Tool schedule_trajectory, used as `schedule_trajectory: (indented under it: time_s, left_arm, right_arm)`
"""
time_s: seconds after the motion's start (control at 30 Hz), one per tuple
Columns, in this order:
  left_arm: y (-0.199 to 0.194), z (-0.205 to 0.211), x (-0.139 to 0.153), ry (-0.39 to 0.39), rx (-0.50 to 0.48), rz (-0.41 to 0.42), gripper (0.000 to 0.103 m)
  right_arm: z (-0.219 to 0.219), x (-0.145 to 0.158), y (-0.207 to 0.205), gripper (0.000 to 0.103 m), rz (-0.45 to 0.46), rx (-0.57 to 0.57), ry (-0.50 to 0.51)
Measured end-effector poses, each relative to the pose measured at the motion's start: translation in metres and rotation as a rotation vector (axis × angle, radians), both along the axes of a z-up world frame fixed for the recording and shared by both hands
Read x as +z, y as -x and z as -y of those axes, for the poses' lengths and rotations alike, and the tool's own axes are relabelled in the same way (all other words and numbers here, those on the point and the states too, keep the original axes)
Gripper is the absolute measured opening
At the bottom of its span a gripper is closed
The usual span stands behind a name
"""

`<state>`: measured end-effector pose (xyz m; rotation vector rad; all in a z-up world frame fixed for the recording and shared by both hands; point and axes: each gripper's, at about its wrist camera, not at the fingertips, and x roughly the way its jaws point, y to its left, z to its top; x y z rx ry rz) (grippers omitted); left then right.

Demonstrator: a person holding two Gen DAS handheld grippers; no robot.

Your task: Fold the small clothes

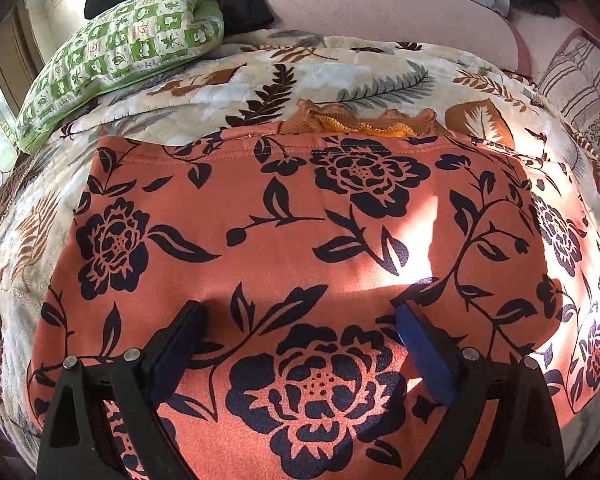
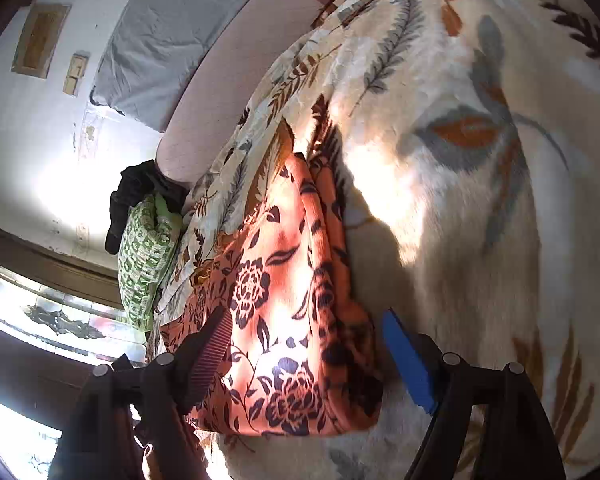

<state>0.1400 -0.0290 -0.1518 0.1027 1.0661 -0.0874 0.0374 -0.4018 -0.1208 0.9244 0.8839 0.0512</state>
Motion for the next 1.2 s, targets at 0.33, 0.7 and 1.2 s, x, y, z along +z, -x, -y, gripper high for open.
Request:
schedule_trajectory:
  time_s: [0.33, 0.7, 1.2]
  left_arm:
    - [-0.001, -0.002, -0.003, 0.016, -0.012, 0.011, 0.099]
    - [0.028, -0.091, 0.062, 0.228, 0.055, 0.145, 0.100]
    - [0.074, -0.204, 0.007, 0.424, 0.236, -0.124, 0.023]
  right_arm:
    - [0.000, -0.040, -0.147, 0.018, -0.178, 0.218, 0.000]
    - [-0.023, 0.012, -0.117, 0.077, -0.125, 0.077, 0.442]
    - [-0.133, -0.025, -0.086, 0.078, -0.163, 0.319, 0.204]
